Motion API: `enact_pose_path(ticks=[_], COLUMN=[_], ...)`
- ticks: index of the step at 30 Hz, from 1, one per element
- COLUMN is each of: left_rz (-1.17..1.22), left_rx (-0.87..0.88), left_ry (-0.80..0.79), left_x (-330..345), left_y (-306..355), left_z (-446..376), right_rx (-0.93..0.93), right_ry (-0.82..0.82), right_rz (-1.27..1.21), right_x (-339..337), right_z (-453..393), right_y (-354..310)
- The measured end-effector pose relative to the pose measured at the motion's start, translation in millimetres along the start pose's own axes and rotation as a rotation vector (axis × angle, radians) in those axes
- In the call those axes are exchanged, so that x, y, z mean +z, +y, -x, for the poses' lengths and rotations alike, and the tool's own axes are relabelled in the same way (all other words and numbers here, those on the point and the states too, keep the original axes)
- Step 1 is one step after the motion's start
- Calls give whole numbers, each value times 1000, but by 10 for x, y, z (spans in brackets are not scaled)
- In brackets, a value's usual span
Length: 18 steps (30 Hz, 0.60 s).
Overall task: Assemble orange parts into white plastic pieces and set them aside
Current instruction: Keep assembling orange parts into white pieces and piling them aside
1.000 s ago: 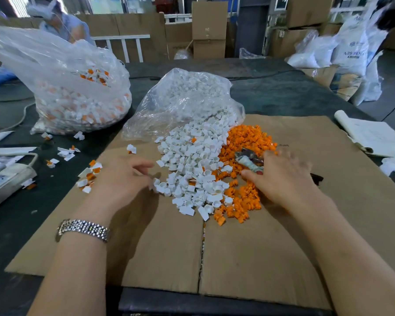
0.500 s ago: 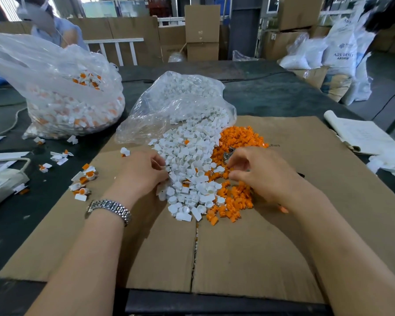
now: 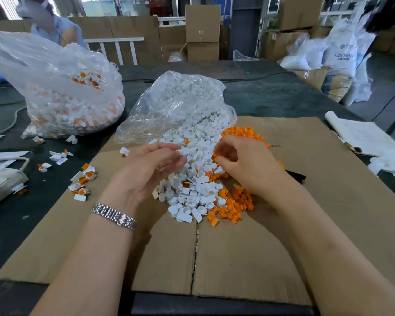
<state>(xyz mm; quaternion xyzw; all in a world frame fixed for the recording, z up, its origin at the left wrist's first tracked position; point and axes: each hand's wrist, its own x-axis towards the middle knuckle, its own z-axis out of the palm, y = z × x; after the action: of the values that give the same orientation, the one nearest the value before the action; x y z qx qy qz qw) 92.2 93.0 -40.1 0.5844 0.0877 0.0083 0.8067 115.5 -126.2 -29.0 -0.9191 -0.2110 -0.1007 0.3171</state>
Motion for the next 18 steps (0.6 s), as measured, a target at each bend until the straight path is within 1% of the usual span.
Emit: enact_pose_path(ticks=[3,6,7,9,11,14,16,18], left_rz=[116,192,227,261,223,121,118,143], left_rx=[-7,11,-1,-33,-32,19,42,39], left_ry=[-115,-144,-146,-145,-127,-88,-87,-101], left_x=[44,47,37,10,3,26,35,43], left_y=[-58,-92,-104,-126,-137,-124,-122,-123], left_z=[34,44,47,51,52,66,69,82], right_rx=[17,57,85,135,145,127,107,75], right_ry=[62,169,179,148,117,142,146,130], right_rz=[-252,-387,-453,-612,-727,-708,-694,-736], right_x=[60,158,186,224,253,272,269,268], right_z=[-12,1,7,22,33,36,40,44], right_y=[-141,-204,-203,-192,-173,-136,-131,-142])
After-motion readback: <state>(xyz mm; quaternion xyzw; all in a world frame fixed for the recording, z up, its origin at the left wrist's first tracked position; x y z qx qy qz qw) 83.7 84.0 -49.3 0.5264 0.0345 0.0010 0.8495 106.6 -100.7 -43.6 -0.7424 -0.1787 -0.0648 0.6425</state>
